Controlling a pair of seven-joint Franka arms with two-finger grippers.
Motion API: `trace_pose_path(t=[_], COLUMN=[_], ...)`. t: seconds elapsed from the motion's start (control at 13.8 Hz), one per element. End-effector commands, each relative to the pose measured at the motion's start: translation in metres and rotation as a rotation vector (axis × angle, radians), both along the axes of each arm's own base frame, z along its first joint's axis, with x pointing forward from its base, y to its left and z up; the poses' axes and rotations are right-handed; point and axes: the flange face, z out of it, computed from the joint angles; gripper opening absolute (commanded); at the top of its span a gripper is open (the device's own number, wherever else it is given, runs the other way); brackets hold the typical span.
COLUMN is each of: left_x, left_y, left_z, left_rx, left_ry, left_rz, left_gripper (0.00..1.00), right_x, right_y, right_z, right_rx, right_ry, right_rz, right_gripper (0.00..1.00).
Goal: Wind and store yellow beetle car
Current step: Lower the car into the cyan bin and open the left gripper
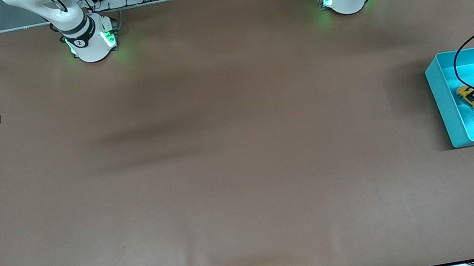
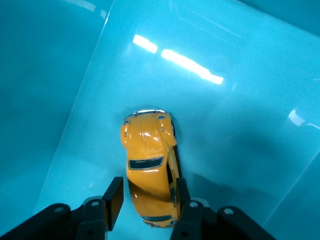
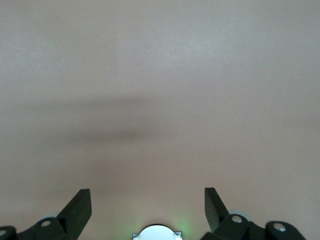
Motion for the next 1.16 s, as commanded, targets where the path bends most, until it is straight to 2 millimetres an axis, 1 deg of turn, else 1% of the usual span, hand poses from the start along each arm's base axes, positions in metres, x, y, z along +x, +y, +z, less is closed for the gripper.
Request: trace_pose_path(t=[0.0,0.15,0.29,0.36,0.44,0.58,0.65,0.8,0.95,1.02,1.09], left_x=[0.007,0.013,0.019,0.021,0.025,0.031,0.035,0.045,0.060,0.066,0.069], left_y=[0.005,0.004,0.005,0.002,-0.004,-0.023,-0.037,-0.070,-0.119,-0.150,-0.176], left_z=[0.007,0.017,0.035,0.048,0.063,0.099,0.119,0.170,0.227,0.258,0.284], left_rx=[0.024,0.033,0.050,0.061,0.073,0.100,0.113,0.128,0.134,0.136,0.130], left_ry=[-0.018,-0.037,-0.061,-0.073,-0.083,-0.079,-0.061,-0.021,0.028,0.049,0.070], left_rz=[-0.022,-0.016,-0.026,-0.031,-0.044,-0.068,-0.084,-0.111,-0.149,-0.176,-0.194], left_gripper=[1.00,1.00,1.00,1.00,1.00,1.00,1.00,1.00,1.00,1.00,1.00], right_x=[-0.001,-0.001,-0.001,-0.001,-0.001,-0.001,-0.001,-0.001,-0.001,-0.001,-0.001], right_y=[0.002,0.001,0.001,0.000,0.000,0.000,0.000,-0.001,-0.001,-0.001,-0.001], right_z=[0.000,0.000,0.000,0.002,0.002,0.002,0.003,0.005,0.004,0.004,0.004], right_rx=[-0.002,-0.002,-0.002,-0.002,-0.002,-0.002,-0.002,-0.003,-0.003,-0.003,-0.003], right_ry=[0.006,0.006,0.006,0.003,0.003,0.002,0.000,-0.006,-0.005,-0.005,-0.003], right_rz=[-0.013,-0.014,-0.014,-0.016,-0.016,-0.016,-0.017,-0.019,-0.019,-0.019,-0.019], right_gripper=[1.00,1.00,1.00,1.00,1.00,1.00,1.00,1.00,1.00,1.00,1.00])
